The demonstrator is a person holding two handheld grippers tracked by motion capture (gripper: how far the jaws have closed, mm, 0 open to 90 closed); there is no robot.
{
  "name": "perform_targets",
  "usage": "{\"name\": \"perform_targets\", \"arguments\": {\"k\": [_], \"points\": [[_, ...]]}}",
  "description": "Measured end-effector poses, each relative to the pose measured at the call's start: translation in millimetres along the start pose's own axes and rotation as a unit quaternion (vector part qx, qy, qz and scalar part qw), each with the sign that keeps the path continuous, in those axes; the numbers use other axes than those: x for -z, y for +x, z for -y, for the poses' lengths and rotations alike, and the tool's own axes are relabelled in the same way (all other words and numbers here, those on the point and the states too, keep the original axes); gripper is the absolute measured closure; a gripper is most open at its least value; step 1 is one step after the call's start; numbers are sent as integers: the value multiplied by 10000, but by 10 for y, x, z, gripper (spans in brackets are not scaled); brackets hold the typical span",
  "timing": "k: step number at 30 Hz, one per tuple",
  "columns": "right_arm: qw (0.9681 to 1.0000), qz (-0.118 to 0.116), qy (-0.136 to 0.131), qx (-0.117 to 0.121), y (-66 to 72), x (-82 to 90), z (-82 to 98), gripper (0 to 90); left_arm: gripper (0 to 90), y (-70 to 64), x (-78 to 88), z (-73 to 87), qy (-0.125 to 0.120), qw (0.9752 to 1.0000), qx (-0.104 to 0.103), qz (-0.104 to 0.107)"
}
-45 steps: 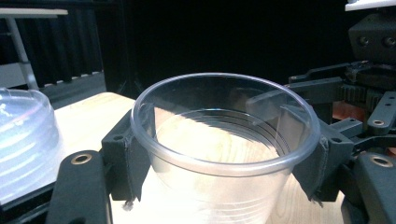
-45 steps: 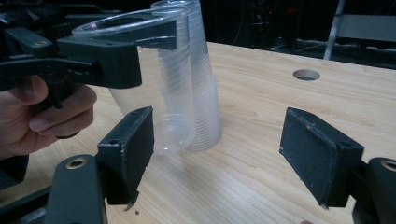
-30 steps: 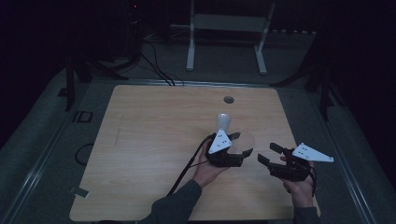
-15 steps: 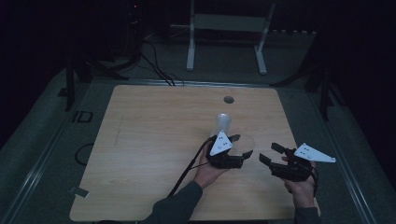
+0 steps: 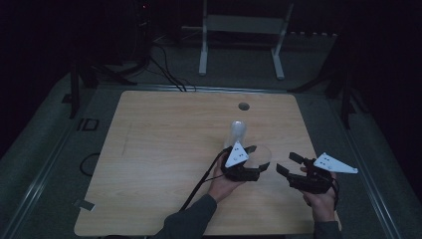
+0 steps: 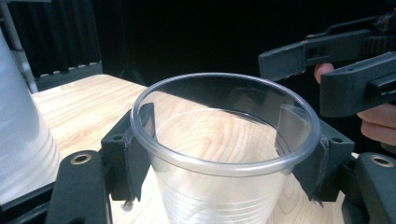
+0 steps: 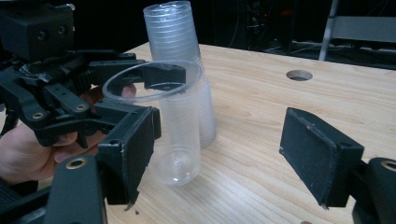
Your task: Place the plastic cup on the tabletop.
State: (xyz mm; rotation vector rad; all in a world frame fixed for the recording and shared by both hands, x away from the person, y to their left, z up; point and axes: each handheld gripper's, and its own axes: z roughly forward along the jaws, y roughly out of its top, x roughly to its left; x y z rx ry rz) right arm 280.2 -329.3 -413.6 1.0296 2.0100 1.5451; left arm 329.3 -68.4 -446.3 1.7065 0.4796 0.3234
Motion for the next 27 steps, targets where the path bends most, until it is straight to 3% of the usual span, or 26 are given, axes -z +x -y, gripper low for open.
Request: {"name": "perform_targets", "arguments": {"k": [27], "points": [[10000, -16, 28, -12, 2, -15, 14, 259, 289, 8, -188, 206, 294, 9995, -3, -117]]}}
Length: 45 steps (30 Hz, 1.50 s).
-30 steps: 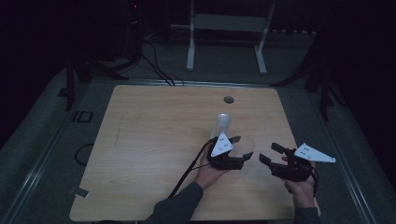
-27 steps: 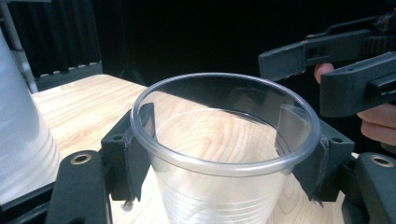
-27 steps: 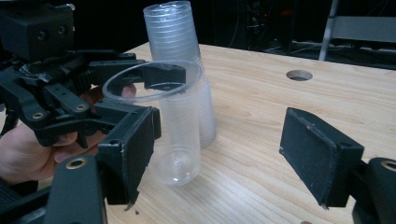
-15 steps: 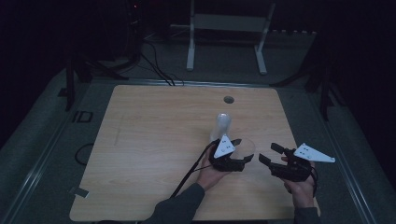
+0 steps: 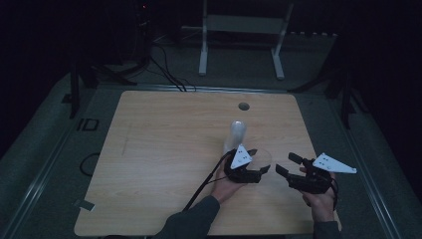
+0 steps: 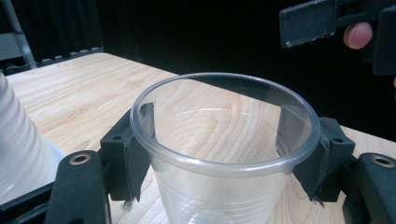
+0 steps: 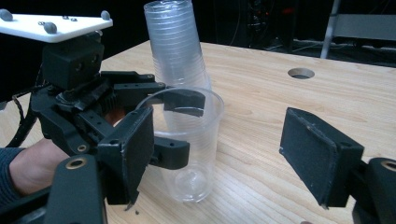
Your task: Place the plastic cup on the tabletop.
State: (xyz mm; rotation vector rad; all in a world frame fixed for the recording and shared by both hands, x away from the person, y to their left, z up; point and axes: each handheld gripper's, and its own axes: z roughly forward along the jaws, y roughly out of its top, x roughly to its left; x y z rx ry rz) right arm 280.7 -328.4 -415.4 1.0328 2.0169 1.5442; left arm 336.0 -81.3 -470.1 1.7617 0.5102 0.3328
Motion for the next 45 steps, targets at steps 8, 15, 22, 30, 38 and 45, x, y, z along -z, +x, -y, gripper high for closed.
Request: {"name": "perform_targets", "arguments": {"k": [8, 15, 22, 30, 38, 45], "points": [[10000, 12, -13, -6, -6, 11, 0, 259, 286, -26, -66, 53, 79, 10000, -26, -13], [10000, 9, -13, -6, -6, 13, 0, 259, 285, -30, -95, 107, 170, 9998, -55, -39], [10000, 12, -11, 0, -6, 11, 1, 260, 283, -14, -108, 135, 203, 9998, -35, -85], [10000, 10, -3, -1, -4, 5, 6, 259, 280, -17, -122, 177, 217, 9997, 10, -94], [10000, 14, -9, 2, -7, 4, 8, 259, 273, -14, -116, 189, 300, 9995, 83, -69], [10000, 19, -1, 7, -9, 1, 11, 259, 197, -11, -116, 195, 451, 9987, 189, -133]]}}
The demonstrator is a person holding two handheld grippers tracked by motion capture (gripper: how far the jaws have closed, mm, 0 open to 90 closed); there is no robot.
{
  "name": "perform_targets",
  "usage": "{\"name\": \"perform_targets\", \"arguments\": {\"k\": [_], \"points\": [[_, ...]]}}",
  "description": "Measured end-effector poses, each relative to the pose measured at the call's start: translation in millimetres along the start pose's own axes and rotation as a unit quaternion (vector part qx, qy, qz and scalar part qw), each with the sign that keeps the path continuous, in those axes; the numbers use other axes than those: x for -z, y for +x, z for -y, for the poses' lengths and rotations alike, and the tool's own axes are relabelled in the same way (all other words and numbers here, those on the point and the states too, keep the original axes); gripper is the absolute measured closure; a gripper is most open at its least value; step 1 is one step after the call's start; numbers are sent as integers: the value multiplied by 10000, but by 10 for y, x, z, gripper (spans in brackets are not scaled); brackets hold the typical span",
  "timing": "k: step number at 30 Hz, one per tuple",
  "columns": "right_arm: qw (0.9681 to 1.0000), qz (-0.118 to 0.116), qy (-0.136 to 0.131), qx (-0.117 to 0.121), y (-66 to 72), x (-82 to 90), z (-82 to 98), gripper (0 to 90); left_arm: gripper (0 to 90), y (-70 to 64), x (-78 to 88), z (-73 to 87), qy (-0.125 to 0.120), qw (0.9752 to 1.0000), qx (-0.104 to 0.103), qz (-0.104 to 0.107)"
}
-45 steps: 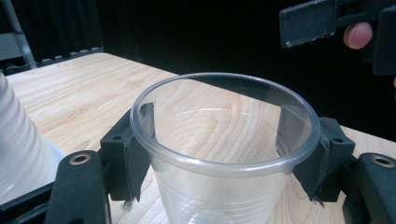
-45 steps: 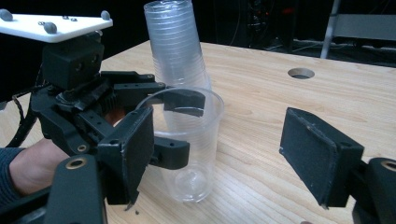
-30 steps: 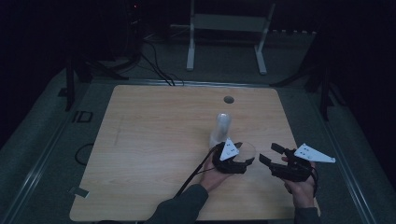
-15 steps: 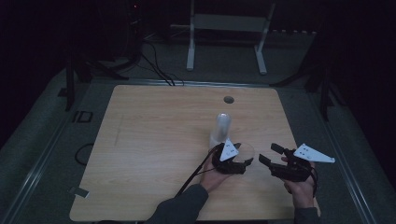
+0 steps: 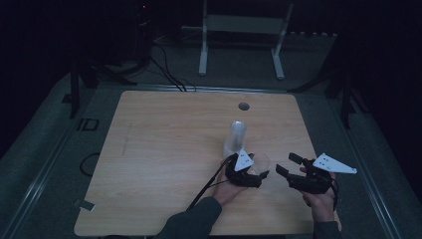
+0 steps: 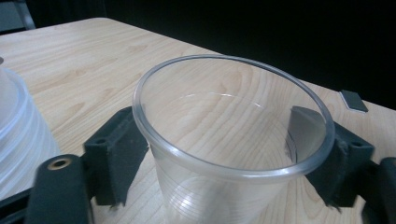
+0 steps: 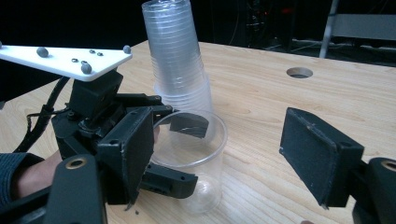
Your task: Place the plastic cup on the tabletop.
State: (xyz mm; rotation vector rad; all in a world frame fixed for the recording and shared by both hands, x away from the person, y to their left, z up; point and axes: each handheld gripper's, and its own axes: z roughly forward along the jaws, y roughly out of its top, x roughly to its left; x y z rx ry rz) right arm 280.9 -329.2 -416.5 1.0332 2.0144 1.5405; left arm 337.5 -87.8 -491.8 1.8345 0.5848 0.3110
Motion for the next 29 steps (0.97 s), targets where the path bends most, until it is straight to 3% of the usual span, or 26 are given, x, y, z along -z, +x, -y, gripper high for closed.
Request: {"name": "perform_targets", "arguments": {"k": [8, 16, 24, 29], "points": [[10000, 2, -5, -13, -2, 6, -1, 259, 154, -25, -3, 21, 188, 9998, -52, 46], [10000, 6, -10, -20, -4, 11, -2, 259, 158, -9, 7, 36, 249, 9997, 43, 54], [10000, 18, -27, -13, -7, 20, -3, 259, 159, 23, 82, 74, 285, 9995, 137, 76], [10000, 23, -18, -10, -9, 19, -3, 259, 159, 8, 135, 103, 351, 9993, 85, 107]]}}
